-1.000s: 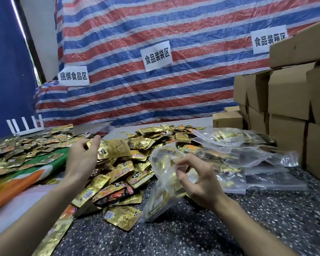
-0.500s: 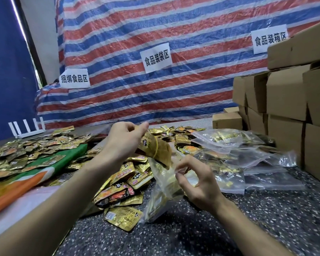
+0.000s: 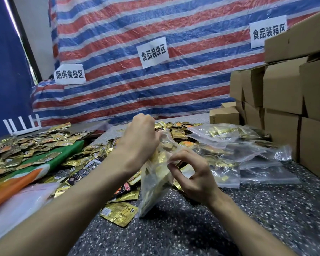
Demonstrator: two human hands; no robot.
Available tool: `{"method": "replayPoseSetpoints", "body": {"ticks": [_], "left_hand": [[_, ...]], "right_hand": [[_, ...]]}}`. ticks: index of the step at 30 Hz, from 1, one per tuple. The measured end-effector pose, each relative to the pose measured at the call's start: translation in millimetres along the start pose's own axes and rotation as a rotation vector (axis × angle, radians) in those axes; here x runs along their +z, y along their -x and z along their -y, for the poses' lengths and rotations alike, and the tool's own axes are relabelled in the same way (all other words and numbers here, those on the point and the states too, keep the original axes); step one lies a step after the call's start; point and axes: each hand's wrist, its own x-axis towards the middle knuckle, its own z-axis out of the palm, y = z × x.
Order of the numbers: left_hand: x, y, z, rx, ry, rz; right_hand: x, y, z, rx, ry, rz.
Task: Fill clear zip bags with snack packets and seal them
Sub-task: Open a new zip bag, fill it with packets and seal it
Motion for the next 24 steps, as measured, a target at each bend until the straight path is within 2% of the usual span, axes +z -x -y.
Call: {"method": "replayPoseSetpoints", "body": {"ticks": [3, 7, 10, 13, 14, 18, 21, 24], "left_hand": [[10, 6, -6, 0.031, -0.041, 0.063], [5, 13, -3, -0.041, 0.161, 0.088], [-12, 33, 7, 0.085, 0.173, 0.095], [-19, 59, 10, 0.186, 0.047, 0.275], [-18, 65, 11, 0.189, 0.006, 0.291], [-17, 72, 22, 0.156, -0.021, 0.164], [-19, 70, 30, 0.128, 0.024, 0.165], [-25, 67, 36, 0.139, 0.052, 0.151]], "right_hand": [[1, 1, -1, -0.020, -0.004, 0.005], [0, 2, -2, -0.009, 0.021, -0.013], [-1, 0, -1, -0.004, 0.026, -0.045], [0, 0, -1, -0.024, 0.041, -0.047], [1, 1, -2, -0.021, 0.047, -0.045], [1, 2, -5, 0.001, 0.054, -0.048], [-2, 0, -3, -0.027, 0.143, 0.009], [-11, -2, 3, 0.032, 0.237, 0.097]]}}
